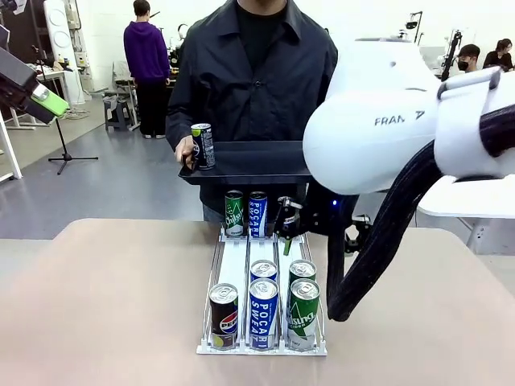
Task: Retrieve and hand over the desired beverage to the person.
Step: Pick up another can of the same type that the person held from the Automatic Can Dispenser.
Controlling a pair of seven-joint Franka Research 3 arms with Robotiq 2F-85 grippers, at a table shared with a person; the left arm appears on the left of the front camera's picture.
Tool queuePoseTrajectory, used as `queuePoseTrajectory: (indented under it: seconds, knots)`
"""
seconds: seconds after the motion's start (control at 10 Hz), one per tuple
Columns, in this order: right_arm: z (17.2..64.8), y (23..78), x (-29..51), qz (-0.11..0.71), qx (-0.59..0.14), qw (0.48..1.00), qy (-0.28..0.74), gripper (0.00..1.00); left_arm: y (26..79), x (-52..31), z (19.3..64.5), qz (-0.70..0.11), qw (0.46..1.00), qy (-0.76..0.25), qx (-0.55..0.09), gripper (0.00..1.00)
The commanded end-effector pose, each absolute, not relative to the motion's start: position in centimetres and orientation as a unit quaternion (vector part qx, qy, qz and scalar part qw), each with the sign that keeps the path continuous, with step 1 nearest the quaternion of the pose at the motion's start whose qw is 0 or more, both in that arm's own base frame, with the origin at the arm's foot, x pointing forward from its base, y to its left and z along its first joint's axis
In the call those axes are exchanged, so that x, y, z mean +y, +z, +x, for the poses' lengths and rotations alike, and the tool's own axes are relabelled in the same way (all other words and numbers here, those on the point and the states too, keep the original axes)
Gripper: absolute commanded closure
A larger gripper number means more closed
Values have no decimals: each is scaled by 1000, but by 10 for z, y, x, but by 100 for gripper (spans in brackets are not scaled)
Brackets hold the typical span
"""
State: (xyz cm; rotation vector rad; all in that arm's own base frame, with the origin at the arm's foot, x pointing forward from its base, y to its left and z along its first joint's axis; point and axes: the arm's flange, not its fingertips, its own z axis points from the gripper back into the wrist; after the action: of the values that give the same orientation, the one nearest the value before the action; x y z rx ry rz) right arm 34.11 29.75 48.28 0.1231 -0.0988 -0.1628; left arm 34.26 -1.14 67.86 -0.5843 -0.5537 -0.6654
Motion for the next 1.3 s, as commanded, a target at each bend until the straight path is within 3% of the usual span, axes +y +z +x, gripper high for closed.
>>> queuePoseTrajectory:
  seconds: [0.0,1.2]
  knots:
    - [341,467,302,52,-57,993,-88,0,679,-11,343,-282,864,-319,-268,0]
    - [353,419,308,21,-34,999,-2,0,679,-11,343,-282,864,-319,-268,0]
